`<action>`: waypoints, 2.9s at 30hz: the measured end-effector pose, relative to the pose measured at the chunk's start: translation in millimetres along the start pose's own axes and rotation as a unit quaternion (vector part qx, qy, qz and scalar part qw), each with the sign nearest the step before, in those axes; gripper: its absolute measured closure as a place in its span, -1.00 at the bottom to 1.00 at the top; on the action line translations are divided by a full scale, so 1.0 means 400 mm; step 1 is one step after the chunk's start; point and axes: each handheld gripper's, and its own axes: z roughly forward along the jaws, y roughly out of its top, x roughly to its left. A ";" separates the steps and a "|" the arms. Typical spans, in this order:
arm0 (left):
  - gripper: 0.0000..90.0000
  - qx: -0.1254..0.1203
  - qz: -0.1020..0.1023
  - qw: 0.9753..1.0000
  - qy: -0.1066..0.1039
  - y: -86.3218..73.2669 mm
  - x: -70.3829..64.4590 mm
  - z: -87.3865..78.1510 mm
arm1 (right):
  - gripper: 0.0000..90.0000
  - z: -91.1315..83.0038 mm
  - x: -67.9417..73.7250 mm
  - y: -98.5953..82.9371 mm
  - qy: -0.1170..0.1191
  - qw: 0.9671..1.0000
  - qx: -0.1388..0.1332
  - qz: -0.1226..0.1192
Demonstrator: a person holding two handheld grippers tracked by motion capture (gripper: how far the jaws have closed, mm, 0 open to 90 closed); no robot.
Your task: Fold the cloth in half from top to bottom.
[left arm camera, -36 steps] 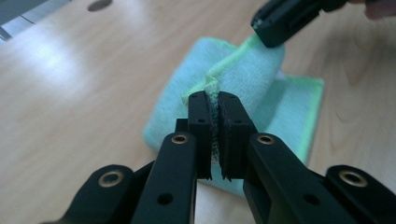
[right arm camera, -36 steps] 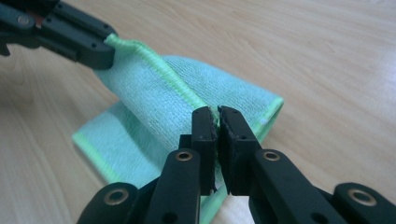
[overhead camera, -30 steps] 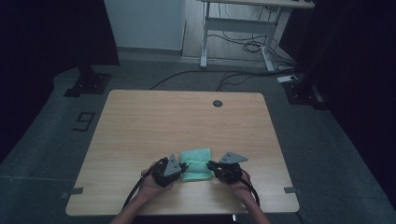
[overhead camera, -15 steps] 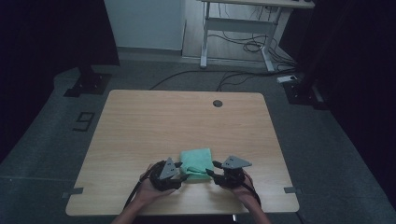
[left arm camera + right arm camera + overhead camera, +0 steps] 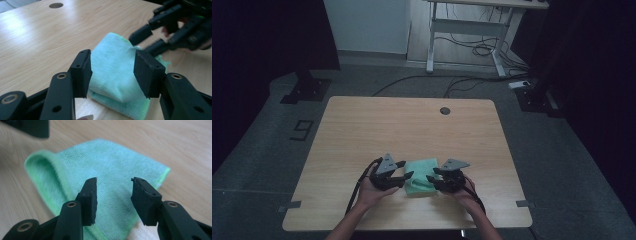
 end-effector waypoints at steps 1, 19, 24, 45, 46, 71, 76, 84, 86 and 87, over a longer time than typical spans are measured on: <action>0.08 0.004 -0.005 1.000 0.000 0.000 0.002 0.005 | 0.22 0.001 0.003 -0.004 -0.001 1.000 0.004 -0.003; 0.14 0.114 -0.006 0.993 -0.027 -0.048 0.003 0.111 | 0.17 0.014 0.003 -0.037 -0.004 0.999 0.031 0.000; 0.18 0.124 0.001 0.992 -0.034 -0.039 0.023 0.127 | 0.21 0.015 0.007 -0.044 -0.007 0.999 0.032 0.010; 0.19 0.088 0.014 0.995 -0.037 0.010 0.039 0.094 | 0.23 -0.012 0.001 -0.009 -0.030 0.999 -0.007 0.034; 0.19 0.092 0.014 0.995 -0.037 0.013 0.041 0.100 | 0.22 -0.010 -0.001 -0.002 -0.033 0.999 -0.007 0.034; 0.16 0.067 -0.004 0.996 -0.052 -0.005 -0.009 0.057 | 0.10 0.012 0.010 0.000 -0.028 0.999 0.005 0.026; 0.15 0.111 0.008 0.992 -0.052 -0.043 -0.032 0.086 | 0.05 0.016 0.032 -0.036 -0.023 0.999 0.032 0.020; 0.18 0.122 0.010 0.992 -0.039 -0.049 -0.018 0.118 | 0.05 0.028 0.022 -0.039 -0.033 0.999 0.029 0.018; 0.18 0.121 0.005 0.992 -0.038 -0.046 -0.008 0.125 | 0.05 0.033 0.017 -0.037 -0.035 0.999 0.027 0.023; 0.18 0.121 0.004 0.992 -0.038 -0.044 -0.004 0.129 | 0.05 0.035 0.014 -0.035 -0.038 0.999 0.026 0.023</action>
